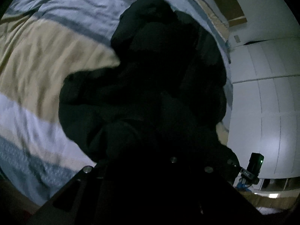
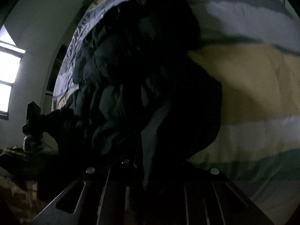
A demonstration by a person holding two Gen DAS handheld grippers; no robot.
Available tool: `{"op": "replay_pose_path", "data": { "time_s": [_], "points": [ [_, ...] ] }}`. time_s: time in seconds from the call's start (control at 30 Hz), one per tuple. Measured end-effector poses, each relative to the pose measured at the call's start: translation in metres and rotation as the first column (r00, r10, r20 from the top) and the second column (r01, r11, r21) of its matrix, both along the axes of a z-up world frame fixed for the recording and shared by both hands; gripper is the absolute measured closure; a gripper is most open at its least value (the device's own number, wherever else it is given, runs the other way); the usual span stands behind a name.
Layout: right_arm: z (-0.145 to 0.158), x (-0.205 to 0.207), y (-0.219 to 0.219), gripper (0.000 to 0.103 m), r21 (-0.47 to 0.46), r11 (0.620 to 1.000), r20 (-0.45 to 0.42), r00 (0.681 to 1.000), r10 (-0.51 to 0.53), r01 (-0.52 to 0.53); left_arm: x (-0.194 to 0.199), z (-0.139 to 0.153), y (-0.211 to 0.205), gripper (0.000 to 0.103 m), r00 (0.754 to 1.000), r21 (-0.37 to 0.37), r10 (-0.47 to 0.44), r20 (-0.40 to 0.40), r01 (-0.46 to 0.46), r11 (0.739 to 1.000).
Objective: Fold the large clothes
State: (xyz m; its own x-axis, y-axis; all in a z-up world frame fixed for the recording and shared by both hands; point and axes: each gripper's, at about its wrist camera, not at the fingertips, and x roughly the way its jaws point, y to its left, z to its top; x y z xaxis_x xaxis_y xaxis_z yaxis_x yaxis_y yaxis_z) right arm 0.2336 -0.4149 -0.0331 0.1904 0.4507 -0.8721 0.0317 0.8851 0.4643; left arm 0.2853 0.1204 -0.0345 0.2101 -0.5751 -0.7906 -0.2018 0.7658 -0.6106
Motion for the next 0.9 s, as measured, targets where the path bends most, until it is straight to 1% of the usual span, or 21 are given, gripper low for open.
{"op": "replay_pose_path", "data": {
  "time_s": [0.07, 0.1, 0.13, 0.2, 0.27, 0.43, 0.57, 0.63, 0.7, 0.8, 0.9],
  "points": [
    [0.012, 0.010, 0.010, 0.089, -0.026, 1.000, 0.024, 1.000, 0.001, 0.000, 0.015, 0.005, 0.001, 0.092, 1.000, -0.005, 0.006, 0.020, -0.006, 1.000],
    [0.017, 0.012, 0.001, 0.090, -0.033, 0.999, 0.032, 0.999, 0.000, 0.001, 0.020, 0.006, 0.008, 0.092, 0.999, -0.007, 0.008, 0.031, -0.008, 1.000],
    [0.023, 0.018, 0.004, 0.090, -0.041, 0.999, 0.044, 0.999, -0.007, 0.009, 0.026, 0.007, 0.010, 0.092, 0.999, -0.011, 0.013, 0.041, -0.013, 1.000],
    [0.037, 0.026, -0.005, 0.090, -0.049, 0.998, 0.068, 0.997, -0.025, 0.028, 0.039, 0.011, 0.011, 0.092, 0.998, -0.025, 0.032, 0.062, -0.030, 0.999],
    [0.042, 0.037, 0.001, 0.090, -0.052, 0.998, 0.087, 0.995, -0.040, 0.045, 0.051, 0.009, 0.022, 0.092, 0.996, -0.045, 0.057, 0.076, -0.054, 0.998],
    [0.059, 0.068, 0.011, 0.090, -0.041, 0.993, 0.132, 0.986, -0.101, 0.107, 0.070, 0.027, 0.035, 0.092, 0.987, -0.089, 0.093, 0.128, -0.082, 0.993],
    [0.076, 0.082, -0.002, 0.090, -0.008, 0.986, 0.169, 0.972, -0.161, 0.165, 0.080, 0.043, 0.047, 0.092, 0.977, -0.127, 0.135, 0.165, -0.115, 0.985],
    [0.083, 0.090, -0.010, 0.090, 0.026, 0.979, 0.184, 0.961, -0.205, 0.204, 0.088, 0.052, 0.055, 0.092, 0.970, -0.152, 0.168, 0.178, -0.141, 0.978],
    [0.087, 0.099, -0.014, 0.090, 0.054, 0.971, 0.193, 0.952, -0.238, 0.231, 0.095, 0.058, 0.058, 0.092, 0.964, -0.159, 0.183, 0.192, -0.153, 0.975],
    [0.090, 0.115, -0.023, 0.089, 0.092, 0.954, 0.193, 0.935, -0.297, 0.284, 0.111, 0.063, 0.062, 0.092, 0.958, -0.178, 0.205, 0.200, -0.170, 0.969],
    [0.089, 0.132, -0.027, 0.089, 0.124, 0.936, 0.185, 0.920, -0.347, 0.328, 0.129, 0.064, 0.063, 0.092, 0.954, -0.180, 0.226, 0.196, -0.191, 0.965]
  ]
}}
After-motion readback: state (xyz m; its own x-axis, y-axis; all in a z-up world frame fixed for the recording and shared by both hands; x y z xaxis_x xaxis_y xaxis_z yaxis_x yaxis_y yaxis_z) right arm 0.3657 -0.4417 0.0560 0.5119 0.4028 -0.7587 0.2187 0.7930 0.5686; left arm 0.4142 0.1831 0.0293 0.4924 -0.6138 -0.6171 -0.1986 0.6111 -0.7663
